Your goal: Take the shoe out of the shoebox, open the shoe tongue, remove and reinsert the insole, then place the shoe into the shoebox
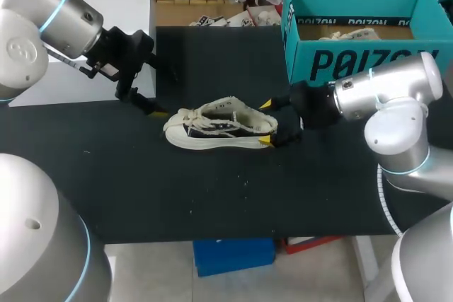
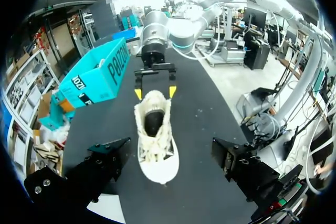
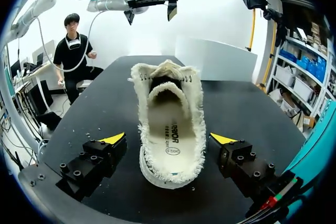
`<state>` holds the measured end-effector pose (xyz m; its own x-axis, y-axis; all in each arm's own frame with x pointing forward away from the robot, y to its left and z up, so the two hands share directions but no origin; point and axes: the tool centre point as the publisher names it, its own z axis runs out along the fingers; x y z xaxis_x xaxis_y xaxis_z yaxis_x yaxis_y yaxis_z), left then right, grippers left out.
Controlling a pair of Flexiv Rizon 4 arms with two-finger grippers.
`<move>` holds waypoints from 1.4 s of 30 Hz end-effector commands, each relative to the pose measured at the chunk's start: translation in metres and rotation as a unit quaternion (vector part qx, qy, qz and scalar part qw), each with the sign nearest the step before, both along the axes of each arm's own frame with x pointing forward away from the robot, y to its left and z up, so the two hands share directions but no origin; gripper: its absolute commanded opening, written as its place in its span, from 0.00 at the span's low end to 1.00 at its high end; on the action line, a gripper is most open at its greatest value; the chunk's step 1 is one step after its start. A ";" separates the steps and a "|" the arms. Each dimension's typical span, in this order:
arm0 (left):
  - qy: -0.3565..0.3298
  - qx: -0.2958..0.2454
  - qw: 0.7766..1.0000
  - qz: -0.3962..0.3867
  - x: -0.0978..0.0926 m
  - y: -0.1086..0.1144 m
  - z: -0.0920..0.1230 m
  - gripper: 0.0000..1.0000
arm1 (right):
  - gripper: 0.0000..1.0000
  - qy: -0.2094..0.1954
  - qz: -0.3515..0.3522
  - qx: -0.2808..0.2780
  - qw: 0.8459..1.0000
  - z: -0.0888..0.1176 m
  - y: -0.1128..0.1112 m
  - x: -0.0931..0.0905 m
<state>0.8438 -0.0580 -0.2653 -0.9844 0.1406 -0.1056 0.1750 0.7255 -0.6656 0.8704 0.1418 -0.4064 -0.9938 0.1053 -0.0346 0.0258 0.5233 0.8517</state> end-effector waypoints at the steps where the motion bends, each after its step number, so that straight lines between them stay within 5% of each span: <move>1: -0.003 -0.001 1.000 0.000 0.000 0.000 -0.002 1.00 | 1.00 0.001 0.002 0.000 1.000 -0.004 0.004 0.005; 33: -0.003 -0.001 1.000 0.000 0.000 0.000 -0.002 1.00 | 1.00 0.018 0.000 0.001 1.000 -0.029 0.004 0.008; 34: -0.003 -0.001 1.000 0.000 0.000 0.000 -0.002 1.00 | 0.49 0.021 0.000 -0.005 1.000 -0.029 0.004 0.008; 35: -0.003 -0.001 1.000 0.000 0.000 0.000 -0.002 1.00 | 0.15 0.019 0.000 -0.004 1.000 -0.029 0.005 0.008; 36: -0.003 -0.001 1.000 0.000 0.000 0.000 -0.002 1.00 | 0.00 0.019 0.000 -0.004 1.000 -0.029 0.005 0.008; 42: -0.003 -0.001 1.000 0.000 0.000 0.000 -0.002 1.00 | 0.00 0.019 0.000 -0.004 1.000 -0.029 0.005 0.008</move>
